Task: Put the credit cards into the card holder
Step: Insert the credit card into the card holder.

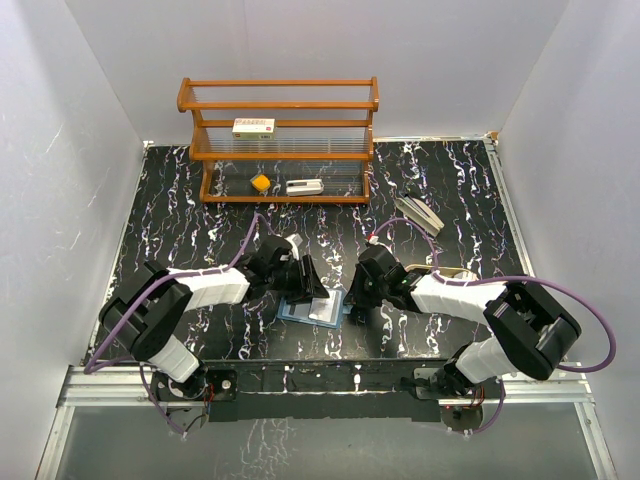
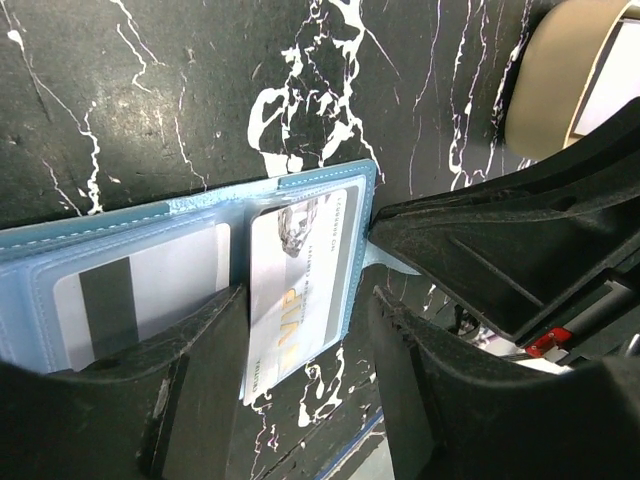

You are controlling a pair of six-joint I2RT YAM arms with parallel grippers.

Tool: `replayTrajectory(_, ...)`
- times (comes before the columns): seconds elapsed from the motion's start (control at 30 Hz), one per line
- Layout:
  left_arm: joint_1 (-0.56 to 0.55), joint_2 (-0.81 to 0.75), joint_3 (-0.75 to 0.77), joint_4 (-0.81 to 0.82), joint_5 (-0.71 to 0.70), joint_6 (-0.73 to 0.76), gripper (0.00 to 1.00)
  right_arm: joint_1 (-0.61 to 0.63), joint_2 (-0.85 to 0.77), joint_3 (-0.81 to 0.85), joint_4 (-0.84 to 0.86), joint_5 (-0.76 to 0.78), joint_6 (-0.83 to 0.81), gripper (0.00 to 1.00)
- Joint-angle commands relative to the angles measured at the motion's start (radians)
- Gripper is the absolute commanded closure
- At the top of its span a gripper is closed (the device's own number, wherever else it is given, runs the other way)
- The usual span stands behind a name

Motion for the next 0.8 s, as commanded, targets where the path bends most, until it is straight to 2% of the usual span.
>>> replayTrajectory(0.0, -0.012, -0.015, 0.061, -0.135, -0.081, 0.033, 0.5, 0.005, -0.02, 0.01, 0.022, 0.035, -0.01, 0.99)
replayTrajectory(0.17, -0.013, -0.062, 0.076, -0.221, -0.134, 0.024, 0.49, 0.006, -0.042, 0.0, 0.008, 0.05, -0.014, 0.99)
replayTrajectory(0.77, -0.015, -0.117, 0.113, -0.29, -0.184, 0.07, 0.47, 0.006, -0.025, 0.006, 0.017, 0.037, -0.015, 1.0)
